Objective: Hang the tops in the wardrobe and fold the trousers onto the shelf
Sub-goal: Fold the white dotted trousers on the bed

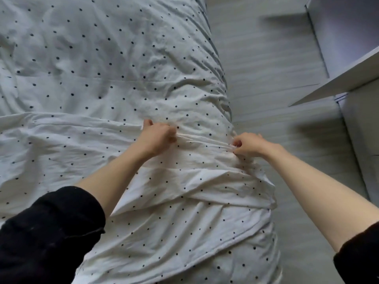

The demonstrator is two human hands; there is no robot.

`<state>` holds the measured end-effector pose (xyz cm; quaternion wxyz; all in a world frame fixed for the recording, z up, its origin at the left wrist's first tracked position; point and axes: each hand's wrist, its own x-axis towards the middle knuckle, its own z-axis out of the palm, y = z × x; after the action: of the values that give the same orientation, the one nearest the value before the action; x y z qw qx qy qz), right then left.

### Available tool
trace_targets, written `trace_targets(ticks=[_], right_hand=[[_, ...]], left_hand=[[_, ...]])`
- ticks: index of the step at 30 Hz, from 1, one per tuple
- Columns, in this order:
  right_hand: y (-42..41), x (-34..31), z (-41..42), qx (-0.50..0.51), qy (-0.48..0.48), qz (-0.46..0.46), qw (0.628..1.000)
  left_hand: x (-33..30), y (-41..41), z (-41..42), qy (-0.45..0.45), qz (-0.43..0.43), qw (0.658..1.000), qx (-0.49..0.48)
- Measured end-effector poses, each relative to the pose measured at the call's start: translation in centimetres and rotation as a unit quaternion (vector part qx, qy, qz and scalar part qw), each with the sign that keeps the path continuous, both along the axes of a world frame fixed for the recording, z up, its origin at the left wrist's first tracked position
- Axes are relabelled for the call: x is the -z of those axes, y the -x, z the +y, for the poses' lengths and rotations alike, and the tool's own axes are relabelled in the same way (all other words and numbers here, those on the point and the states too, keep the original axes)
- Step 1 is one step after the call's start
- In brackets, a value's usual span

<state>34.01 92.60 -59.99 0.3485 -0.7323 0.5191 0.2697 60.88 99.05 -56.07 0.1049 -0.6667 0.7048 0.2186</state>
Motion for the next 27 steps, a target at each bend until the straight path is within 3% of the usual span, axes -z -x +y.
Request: trace_targets(ticks=[3, 7, 12, 15, 19, 24, 27], right_hand=[[1.3, -1.8, -1.5, 0.063, 0.045, -0.063, 0.995], [0.8, -4.7, -5.7, 0.245, 0.119, -0.179, 0.945], [-2.5, -6.3, -11.4, 0.231, 0.273, -0.184, 0.916], [-3.3, -4.8, -11.8, 0.196, 0.228, -0.167, 0.939], [-3.1, 0.3, -5.9, 0.104, 0.084, -0.118, 0.984], [-0.6, 4.1, 3.9, 0.261, 0.038, -0.139, 0.954], [1.7, 4.2, 8.9, 0.322, 0.043, -0.108, 0.939]], left_hand=[[-1.1, 0.3, -1.3, 0.083, 0.042, 0.994, -0.051], [-3.4, 0.7, -4.8, 0.188, 0.062, 0.975, -0.102], [-4.5, -0.3, -9.1, 0.240, -0.009, 0.958, -0.156], [-3.2, -0.4, -8.2, 0.193, -0.050, 0.970, -0.142], [-0.2, 2.2, -2.4, 0.074, -0.020, 0.994, -0.075], [3.5, 5.7, 5.6, -0.047, -0.026, 0.998, -0.016], [3.8, 6.4, 8.3, -0.053, -0.036, 0.998, -0.026]])
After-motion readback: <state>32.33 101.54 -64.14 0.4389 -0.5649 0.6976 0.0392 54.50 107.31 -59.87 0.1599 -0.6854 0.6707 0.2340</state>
